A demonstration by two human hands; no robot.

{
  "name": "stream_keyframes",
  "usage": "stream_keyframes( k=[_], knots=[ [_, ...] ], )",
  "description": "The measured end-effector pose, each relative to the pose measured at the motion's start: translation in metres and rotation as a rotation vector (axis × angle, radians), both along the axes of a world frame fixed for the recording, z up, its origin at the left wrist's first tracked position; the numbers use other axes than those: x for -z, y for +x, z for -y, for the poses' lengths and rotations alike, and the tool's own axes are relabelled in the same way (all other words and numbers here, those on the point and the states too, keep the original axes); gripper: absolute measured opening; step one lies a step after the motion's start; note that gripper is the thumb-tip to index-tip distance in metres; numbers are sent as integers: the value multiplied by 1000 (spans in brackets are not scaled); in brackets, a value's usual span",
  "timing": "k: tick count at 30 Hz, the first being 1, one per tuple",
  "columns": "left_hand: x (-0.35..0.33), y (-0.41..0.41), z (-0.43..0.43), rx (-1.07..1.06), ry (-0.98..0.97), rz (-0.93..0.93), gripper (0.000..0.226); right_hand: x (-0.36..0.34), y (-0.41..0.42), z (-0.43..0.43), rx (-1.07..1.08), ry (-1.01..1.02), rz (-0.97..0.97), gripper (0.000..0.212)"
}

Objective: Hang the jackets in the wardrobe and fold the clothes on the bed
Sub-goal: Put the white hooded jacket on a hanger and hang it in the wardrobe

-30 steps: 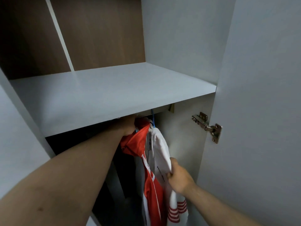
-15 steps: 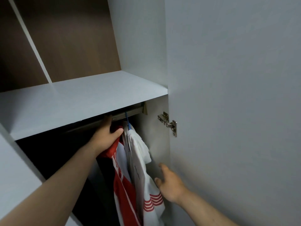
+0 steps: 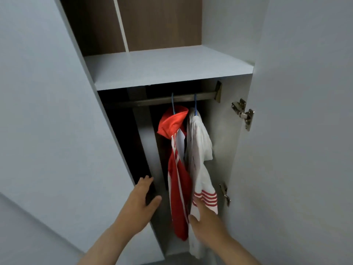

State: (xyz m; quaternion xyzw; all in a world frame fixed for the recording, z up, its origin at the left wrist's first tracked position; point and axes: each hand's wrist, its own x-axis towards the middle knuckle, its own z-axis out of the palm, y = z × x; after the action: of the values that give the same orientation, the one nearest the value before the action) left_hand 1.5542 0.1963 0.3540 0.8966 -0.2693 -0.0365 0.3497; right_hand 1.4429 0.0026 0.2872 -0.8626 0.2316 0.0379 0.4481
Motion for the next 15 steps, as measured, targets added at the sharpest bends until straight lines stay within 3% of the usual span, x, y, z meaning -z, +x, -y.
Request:
stream_keyframes(
  k=[3, 5, 15],
  knots=[
    [20, -24, -42, -91, 142, -162, 76, 14, -14, -26, -84, 11, -59, 69],
    [21, -37, -64, -99, 145, -199, 73, 18, -22, -36, -103, -9, -61, 68],
    [23, -69, -132, -17, 240, -115, 66, -20, -75, -62, -140, -289, 68, 63]
  ],
)
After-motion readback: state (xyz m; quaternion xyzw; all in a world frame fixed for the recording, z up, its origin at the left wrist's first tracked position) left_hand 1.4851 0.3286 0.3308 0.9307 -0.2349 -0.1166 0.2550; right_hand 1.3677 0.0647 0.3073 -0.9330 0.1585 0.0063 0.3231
